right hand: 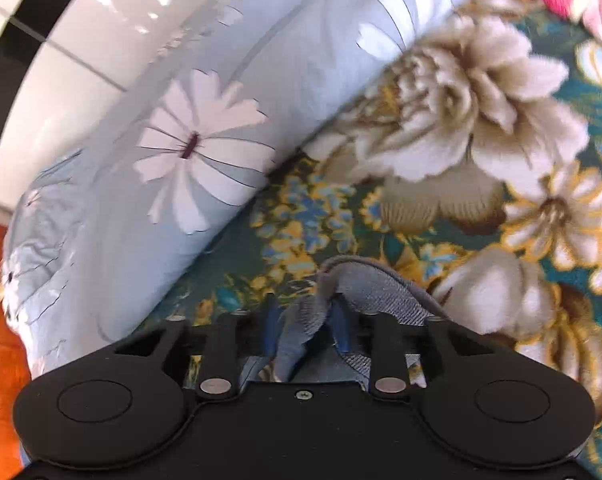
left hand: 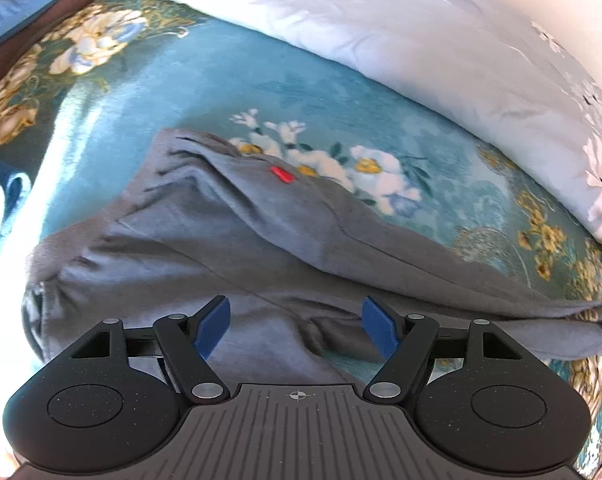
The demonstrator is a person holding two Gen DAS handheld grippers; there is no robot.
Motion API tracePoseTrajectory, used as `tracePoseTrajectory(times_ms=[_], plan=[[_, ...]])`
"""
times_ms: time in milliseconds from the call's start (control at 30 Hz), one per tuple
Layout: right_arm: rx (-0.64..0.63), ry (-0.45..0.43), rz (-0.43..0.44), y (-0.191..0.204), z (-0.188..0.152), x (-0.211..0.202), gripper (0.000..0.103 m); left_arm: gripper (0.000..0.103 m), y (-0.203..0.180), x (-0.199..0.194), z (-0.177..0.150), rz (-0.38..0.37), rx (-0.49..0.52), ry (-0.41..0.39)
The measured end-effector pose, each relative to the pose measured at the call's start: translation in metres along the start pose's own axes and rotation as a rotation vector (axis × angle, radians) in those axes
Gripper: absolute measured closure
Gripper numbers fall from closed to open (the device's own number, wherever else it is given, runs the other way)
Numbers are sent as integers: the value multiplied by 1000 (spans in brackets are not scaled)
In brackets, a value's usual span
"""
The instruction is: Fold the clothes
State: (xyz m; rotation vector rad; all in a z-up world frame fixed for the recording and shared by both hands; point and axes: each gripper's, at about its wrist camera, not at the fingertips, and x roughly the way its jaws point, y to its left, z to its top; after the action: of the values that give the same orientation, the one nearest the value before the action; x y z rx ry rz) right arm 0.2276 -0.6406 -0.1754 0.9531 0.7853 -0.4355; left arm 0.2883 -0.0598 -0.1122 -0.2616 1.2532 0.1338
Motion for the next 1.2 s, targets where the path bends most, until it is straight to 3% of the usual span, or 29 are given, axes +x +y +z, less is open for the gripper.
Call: tracePoseTrajectory(times_ms=[67, 133, 233, 367, 433, 600, 700, 967, 1100, 1200], plan=[[-14, -45, -2, -7, -7, -20, 61, 32, 6, 2, 2, 9, -14, 0], [-17, -64, -76, -19, -17, -31, 59, 32, 9, 3, 2, 17, -23, -1], [74, -9, -133, -45, -32, -19, 57, 32, 12, 8, 1, 33, -23, 3], [145, -25, -94, -49, -47, 1, 56, 32, 11, 9, 0, 32, -11, 2], [159, -23, -103, -45, -51, 13, 56, 25, 10, 9, -1, 34, 6, 5], [148, -67, -127, -30, -49, 28, 53, 25, 11, 9, -5, 38, 12, 10], [124, -68, -128, -21, -46, 31, 89, 25, 13, 9, -5, 38, 3, 10], [60, -187, -144, -13, -54, -25, 93, 25, 26, 7, 1, 39, -21, -6], [46, -194, -221, -32, -71, -59, 95, 24, 40, 10, 9, 48, -34, -10], [91, -156, -294, -56, -81, -62, 95, 24, 47, 13, 14, 56, -34, -13]])
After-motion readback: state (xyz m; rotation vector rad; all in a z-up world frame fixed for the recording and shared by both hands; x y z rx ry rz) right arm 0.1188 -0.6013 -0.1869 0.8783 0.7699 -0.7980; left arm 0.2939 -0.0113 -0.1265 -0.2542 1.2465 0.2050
